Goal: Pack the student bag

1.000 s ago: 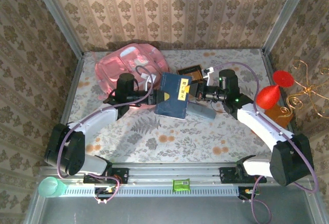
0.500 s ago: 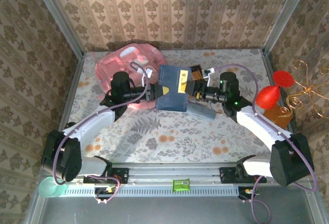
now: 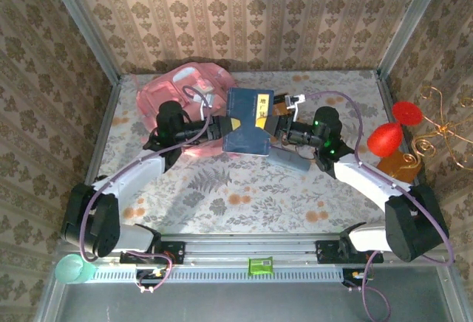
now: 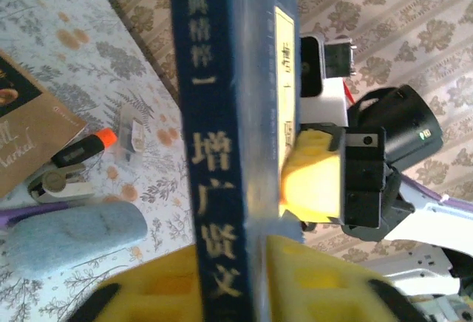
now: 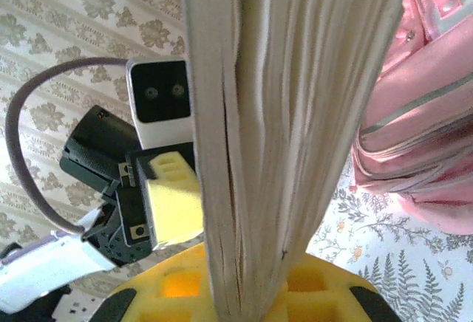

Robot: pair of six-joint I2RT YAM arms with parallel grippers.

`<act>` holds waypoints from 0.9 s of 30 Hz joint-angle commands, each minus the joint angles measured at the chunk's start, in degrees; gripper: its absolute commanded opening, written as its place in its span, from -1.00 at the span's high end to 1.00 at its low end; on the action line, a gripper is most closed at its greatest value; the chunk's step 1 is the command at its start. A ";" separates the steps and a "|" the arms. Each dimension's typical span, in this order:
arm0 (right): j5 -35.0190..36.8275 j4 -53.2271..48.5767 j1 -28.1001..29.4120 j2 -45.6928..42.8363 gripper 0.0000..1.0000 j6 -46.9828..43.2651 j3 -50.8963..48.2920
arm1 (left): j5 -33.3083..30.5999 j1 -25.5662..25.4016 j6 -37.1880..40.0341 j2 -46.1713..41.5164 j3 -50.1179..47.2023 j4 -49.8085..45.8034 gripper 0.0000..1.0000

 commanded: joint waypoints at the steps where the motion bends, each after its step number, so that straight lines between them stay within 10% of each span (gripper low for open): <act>1: 2.90 -2.59 -2.77 -3.01 1.00 -0.02 -0.33 | -7.02 3.29 15.05 0.16 3.24 -19.33 0.08; 4: 5.21 -13.45 -5.43 -5.32 1.00 -3.49 0.88 | -29.20 2.10 33.15 1.68 10.05 -41.37 -0.12; 8: 6.35 -19.18 -8.70 -6.25 1.00 -4.14 0.38 | -41.29 1.92 41.06 8.40 15.80 -49.27 -0.26; 27: 4.59 -16.17 -10.31 -2.35 1.00 -1.90 -3.05 | -61.73 -2.49 56.97 35.78 38.38 -60.30 -0.31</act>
